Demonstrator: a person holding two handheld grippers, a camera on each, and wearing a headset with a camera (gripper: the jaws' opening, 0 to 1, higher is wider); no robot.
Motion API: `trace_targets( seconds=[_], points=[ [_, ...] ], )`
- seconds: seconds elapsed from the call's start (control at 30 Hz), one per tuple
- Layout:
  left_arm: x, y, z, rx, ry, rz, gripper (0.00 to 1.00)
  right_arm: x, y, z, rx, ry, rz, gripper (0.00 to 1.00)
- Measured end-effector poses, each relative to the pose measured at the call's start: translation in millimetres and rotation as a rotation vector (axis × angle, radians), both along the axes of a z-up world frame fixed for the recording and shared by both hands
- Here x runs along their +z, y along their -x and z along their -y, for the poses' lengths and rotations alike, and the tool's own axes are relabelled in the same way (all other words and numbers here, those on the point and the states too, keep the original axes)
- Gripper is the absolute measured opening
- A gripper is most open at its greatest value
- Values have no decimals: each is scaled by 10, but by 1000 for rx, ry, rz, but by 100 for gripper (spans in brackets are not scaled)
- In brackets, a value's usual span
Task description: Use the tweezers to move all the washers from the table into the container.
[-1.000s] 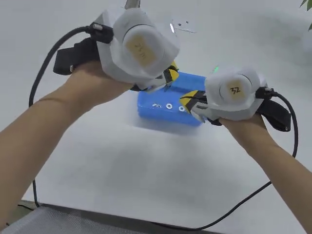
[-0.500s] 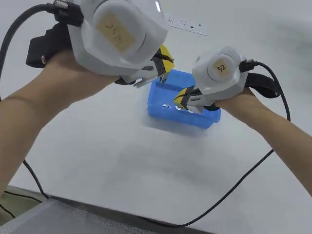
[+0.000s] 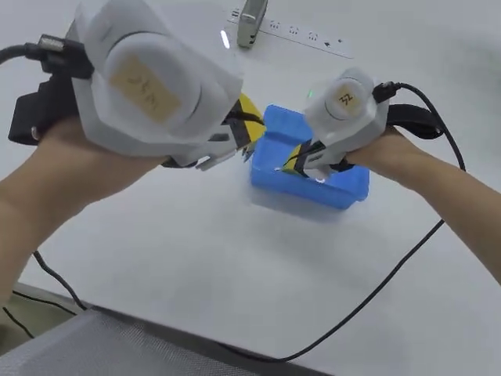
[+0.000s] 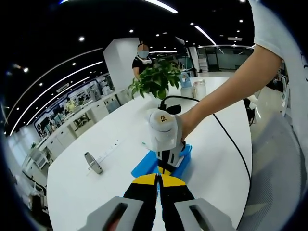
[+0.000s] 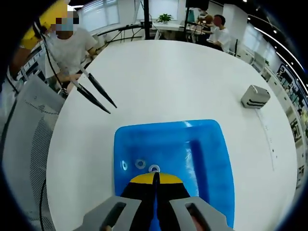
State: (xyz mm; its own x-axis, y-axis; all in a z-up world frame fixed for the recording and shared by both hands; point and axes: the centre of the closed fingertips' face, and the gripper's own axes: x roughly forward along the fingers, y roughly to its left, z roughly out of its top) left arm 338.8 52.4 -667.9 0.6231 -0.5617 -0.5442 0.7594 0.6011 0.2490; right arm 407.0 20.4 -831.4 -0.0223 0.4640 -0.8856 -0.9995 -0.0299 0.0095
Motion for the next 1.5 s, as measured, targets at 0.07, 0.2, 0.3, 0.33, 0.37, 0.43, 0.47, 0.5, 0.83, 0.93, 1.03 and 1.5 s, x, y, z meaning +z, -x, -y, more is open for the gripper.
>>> trace_targets(
  seconds=[0.07, 0.2, 0.3, 0.33, 0.37, 0.43, 0.47, 0.5, 0.83, 0.93, 1.03, 1.5],
  points=[
    [-22, 28, -4, 1, -2, -5, 0, 13, -26, 12, -10, 1, -2, 0],
    [-48, 68, -13, 12, 6, -17, 0, 11, -73, 55, -16, 8, 16, 0],
    [-62, 91, -23, 17, 7, -20, 0, 13, -93, 94, -25, 15, 29, 0],
    [-64, 94, -21, 17, 9, -21, 0, 18, -117, 114, -34, 18, 41, 0],
    [-66, 106, -13, 16, 11, -25, 0, 20, -123, 117, -35, 17, 44, 0],
    [-70, 124, -1, 12, 9, -29, 0, 38, -143, 155, -57, 19, 53, 0],
    [-69, 130, 8, 9, 9, -29, 0, 58, -190, 166, -84, 10, 66, 0],
    [-63, 145, 25, 4, 7, -30, 0, 115, -207, 158, -119, -22, 62, 0],
    [67, 310, 242, -91, 13, -16, 0, 925, 136, 232, -253, -246, 81, 0],
    [117, 393, 315, -139, 27, -24, 0, 1072, 327, 233, -244, -286, 92, 0],
    [169, 480, 370, -196, 24, -28, 0, 1189, 560, 205, -239, -330, 86, 1],
    [558, 761, 496, -398, 68, -63, 0, 1411, 1336, 43, -199, -464, -10, 13]
  ],
)
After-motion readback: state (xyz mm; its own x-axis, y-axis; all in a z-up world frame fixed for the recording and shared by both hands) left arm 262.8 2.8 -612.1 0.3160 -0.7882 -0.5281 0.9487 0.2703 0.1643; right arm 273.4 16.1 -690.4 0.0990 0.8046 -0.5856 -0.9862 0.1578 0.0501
